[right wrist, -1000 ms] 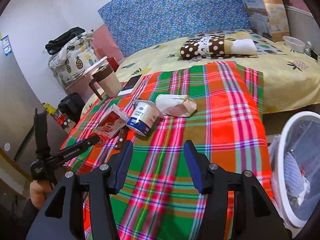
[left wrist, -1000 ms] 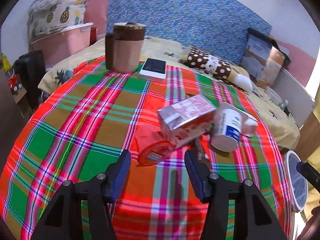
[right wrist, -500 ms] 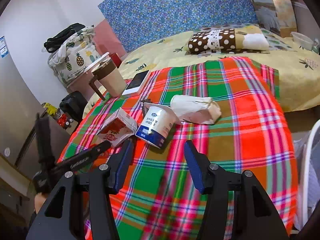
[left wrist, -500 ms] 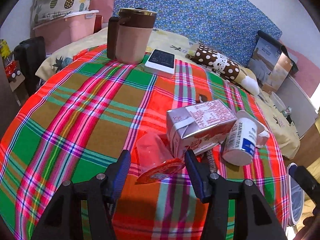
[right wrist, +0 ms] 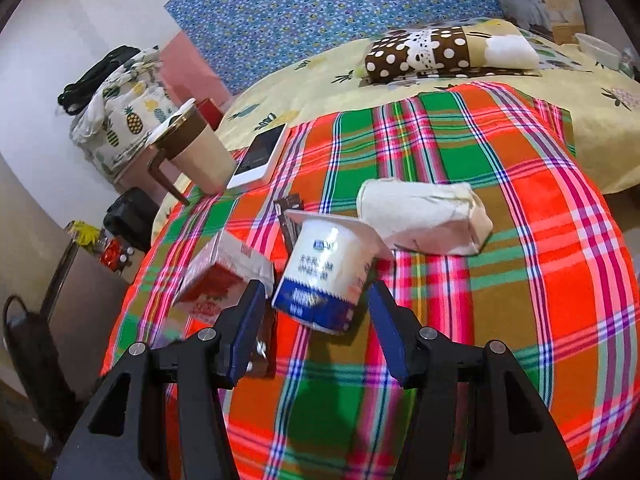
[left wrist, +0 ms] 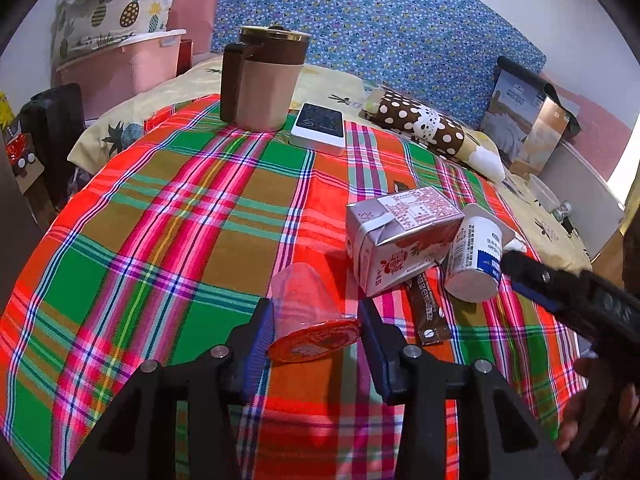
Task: Collect trash
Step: 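Grasp the red-lidded clear cup with the left tool while the right tool grasps the white yogurt cup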
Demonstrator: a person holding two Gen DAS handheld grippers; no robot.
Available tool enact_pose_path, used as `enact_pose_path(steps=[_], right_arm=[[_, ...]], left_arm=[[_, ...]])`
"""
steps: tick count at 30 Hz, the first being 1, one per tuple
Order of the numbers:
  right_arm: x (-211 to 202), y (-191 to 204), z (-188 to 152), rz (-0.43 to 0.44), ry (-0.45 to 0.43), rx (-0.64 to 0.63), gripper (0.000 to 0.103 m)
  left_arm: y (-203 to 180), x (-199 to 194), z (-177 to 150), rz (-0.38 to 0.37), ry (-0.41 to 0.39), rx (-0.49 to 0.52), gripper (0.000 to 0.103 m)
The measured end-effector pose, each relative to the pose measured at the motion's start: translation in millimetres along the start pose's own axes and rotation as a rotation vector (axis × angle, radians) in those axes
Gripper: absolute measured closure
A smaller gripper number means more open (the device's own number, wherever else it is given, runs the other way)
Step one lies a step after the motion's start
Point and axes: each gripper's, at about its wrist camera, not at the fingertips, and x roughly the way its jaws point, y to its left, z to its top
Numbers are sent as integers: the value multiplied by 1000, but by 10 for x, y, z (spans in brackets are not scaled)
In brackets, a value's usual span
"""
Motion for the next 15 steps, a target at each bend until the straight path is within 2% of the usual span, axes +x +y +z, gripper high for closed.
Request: enact_pose_path(steps=[8, 11, 15], right_arm=[[202, 30, 75, -63, 34, 39, 47], [281, -12, 84, -63, 64, 66, 42], [276, -76, 76, -58, 85, 87, 41]], left_arm=[[52, -3, -2, -24, 4, -2, 59], [50, 19, -9, -33, 9, 1, 59], [9, 28, -22, -45, 11, 13, 59]])
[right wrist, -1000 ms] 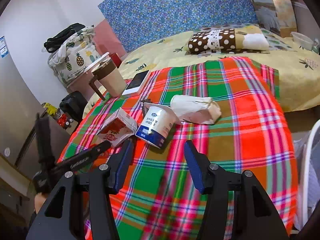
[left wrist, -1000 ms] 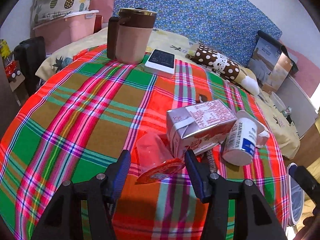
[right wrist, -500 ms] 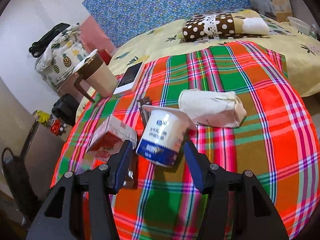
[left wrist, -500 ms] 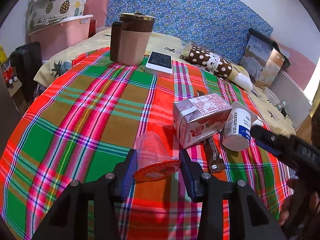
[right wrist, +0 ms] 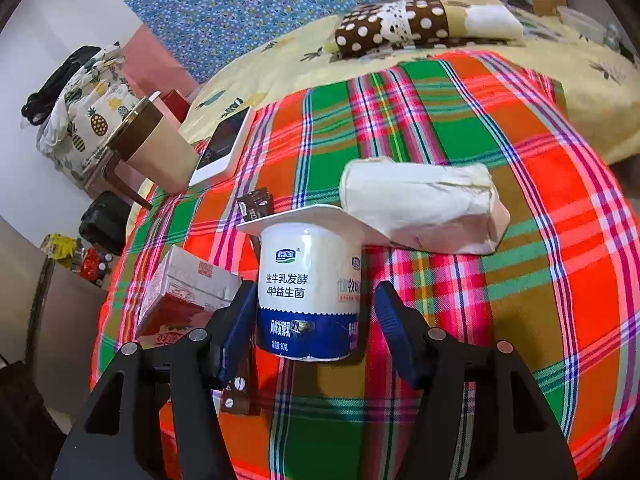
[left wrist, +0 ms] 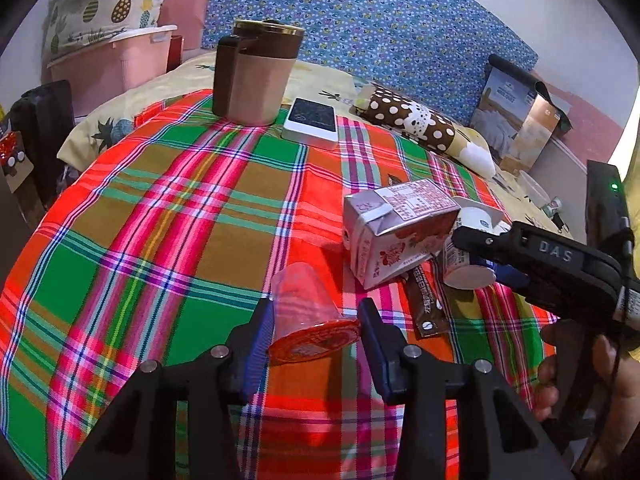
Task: Collect trash
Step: 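Grasp the red-lidded clear cup with the left tool while the right tool grasps the white yogurt cup, then carry both cups over the bin and open both tools to drop them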
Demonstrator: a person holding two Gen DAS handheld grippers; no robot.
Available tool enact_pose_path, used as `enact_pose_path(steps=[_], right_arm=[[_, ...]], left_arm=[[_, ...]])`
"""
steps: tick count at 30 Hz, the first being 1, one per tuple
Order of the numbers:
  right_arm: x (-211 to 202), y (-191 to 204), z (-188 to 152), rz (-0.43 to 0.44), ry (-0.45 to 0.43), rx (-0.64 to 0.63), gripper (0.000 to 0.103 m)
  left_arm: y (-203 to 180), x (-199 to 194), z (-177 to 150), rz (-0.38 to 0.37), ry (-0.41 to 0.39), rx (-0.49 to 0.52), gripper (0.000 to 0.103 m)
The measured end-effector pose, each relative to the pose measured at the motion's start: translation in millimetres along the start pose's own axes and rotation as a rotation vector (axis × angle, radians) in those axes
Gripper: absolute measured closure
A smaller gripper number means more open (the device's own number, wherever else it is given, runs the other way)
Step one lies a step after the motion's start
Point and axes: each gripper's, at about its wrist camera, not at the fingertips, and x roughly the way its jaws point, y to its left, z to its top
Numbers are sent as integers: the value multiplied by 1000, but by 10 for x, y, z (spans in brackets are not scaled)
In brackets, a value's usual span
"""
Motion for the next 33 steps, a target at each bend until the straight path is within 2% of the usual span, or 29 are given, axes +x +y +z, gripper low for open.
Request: enact_pose_path(steps=[2, 11, 22, 33], right_arm=[[-45, -14, -17, 22, -5, -14, 49], [-266, -112, -143, 55, -25, -59, 50], [-733, -279, -382, 53, -83, -133, 50], [-1112, -564, -601, -8, -142, -130, 50]], left_arm=[[-9, -7, -1, -8, -2, 3, 59], [-141, -141, -72, -34, -30, 27, 59], [-531, -438, -275, -90, -50, 112, 59], [-1034, -571, -498, -185, -26, 204, 59]])
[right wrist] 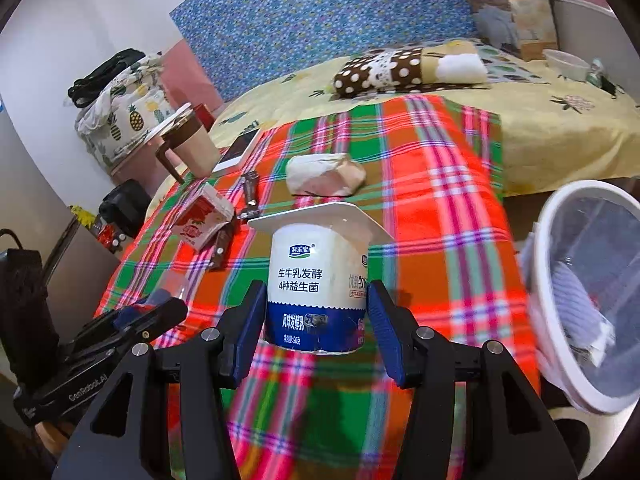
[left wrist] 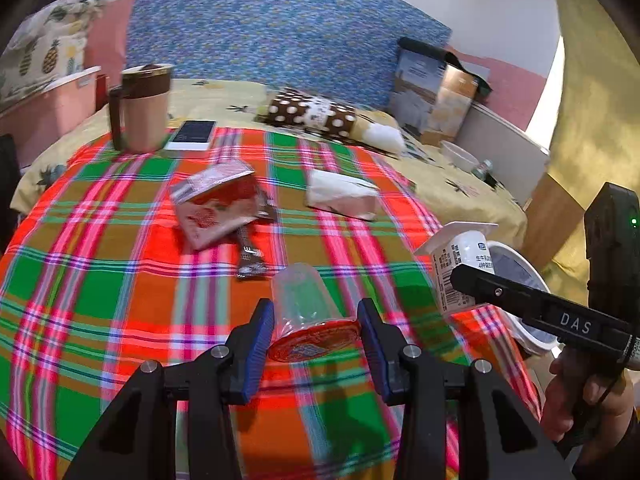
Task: Collect trash
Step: 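Carry both cups over the bin and open both tools to drop them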
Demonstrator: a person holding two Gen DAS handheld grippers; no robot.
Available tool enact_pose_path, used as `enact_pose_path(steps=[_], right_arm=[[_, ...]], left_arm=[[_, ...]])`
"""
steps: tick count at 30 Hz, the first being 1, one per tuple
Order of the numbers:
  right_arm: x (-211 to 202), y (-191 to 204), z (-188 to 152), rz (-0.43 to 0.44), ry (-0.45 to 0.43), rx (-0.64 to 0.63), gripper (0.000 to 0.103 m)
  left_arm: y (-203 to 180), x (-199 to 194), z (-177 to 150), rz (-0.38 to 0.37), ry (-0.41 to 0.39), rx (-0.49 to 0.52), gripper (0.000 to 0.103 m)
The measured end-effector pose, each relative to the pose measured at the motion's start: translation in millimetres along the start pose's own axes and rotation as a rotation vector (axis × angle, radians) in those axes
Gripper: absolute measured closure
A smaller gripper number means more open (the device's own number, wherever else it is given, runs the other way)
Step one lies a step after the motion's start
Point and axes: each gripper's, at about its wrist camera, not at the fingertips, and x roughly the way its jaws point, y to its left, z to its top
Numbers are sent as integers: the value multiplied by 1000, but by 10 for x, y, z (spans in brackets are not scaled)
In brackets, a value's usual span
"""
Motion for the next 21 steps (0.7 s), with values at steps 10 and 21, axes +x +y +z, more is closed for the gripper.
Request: enact_pose_path(steps=[10, 21], right_arm=[[-266, -295, -111, -76, -50, 39, 50], [-539, -675, -170, -151, -112, 90, 50]], left_arm=[[-530, 103, -52, -71, 41, 97, 59], [-1158, 292, -13, -148, 67, 204, 59]])
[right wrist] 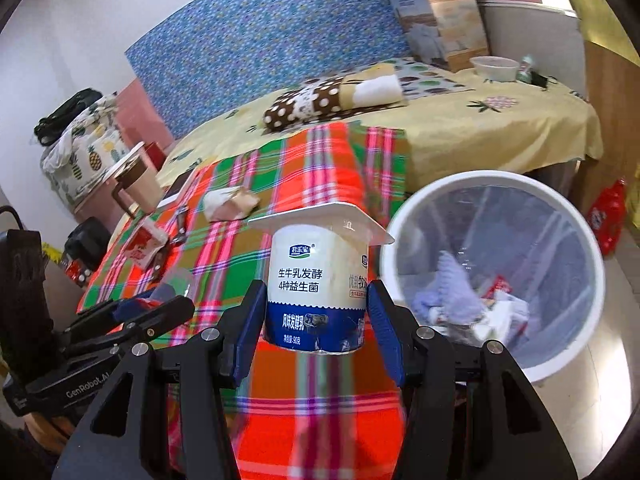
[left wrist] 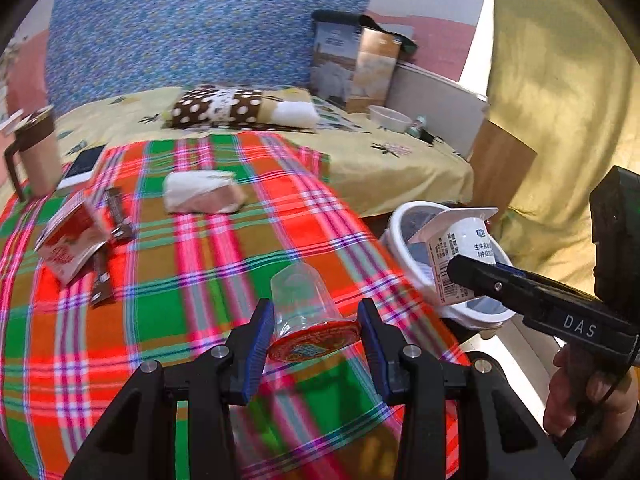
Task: Collect trash
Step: 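Carry both cups over the bin and open both tools to drop them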
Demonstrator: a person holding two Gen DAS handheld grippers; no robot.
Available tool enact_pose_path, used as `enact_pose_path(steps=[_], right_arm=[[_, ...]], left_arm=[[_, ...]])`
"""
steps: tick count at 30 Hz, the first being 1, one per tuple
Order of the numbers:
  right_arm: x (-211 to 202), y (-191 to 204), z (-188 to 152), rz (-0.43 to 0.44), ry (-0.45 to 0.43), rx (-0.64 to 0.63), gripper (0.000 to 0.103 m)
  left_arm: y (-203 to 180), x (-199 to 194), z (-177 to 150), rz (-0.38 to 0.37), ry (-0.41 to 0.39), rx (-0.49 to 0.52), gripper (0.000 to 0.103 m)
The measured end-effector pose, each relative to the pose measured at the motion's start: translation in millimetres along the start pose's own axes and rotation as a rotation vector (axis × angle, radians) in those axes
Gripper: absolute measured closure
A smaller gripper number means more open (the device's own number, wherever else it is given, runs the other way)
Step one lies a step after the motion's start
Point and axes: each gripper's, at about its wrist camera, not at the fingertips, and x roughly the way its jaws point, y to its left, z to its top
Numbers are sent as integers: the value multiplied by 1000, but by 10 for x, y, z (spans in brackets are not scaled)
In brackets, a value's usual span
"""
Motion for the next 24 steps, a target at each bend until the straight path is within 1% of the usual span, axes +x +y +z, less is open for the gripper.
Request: enact_pose_path(steps=[8, 14, 24], right_arm=[[-157, -329, -6, -69, -33, 45, 50], [-205, -554, -8, -107, -39, 75, 50], [-232, -806, -29, -157, -29, 99, 50]], left_arm=[[-442, 256, 147, -73, 19, 64, 59], [-743, 465, 276, -114, 32, 109, 59], [-1058, 804, 423, -176, 55, 157, 59]])
